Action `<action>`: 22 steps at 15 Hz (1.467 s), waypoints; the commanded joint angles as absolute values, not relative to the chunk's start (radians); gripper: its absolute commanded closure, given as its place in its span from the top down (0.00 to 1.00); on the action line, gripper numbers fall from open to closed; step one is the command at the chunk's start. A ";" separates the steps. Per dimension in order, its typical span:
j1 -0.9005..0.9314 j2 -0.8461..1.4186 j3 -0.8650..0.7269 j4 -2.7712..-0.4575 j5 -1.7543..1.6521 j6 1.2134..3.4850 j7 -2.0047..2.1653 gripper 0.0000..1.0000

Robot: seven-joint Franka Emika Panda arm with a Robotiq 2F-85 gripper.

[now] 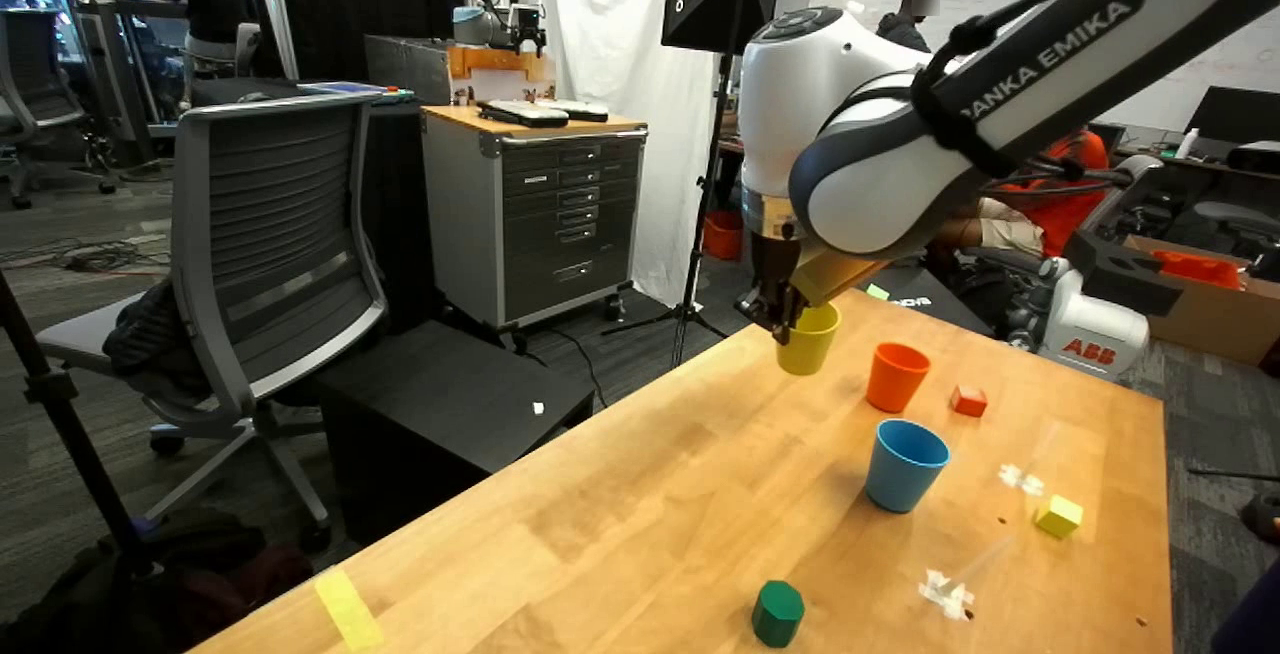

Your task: Stack the cups into the blue cup

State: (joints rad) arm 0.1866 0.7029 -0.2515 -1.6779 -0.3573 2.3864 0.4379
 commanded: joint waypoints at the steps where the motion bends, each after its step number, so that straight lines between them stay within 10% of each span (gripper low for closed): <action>1: 0.186 0.546 -0.238 -1.847 -0.368 2.414 0.433 0.10; 22: 0.150 0.337 -0.255 -2.141 -0.602 2.531 0.489 0.01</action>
State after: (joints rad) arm 0.1592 0.3705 -0.2511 -2.0907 -0.5390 2.4877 0.4625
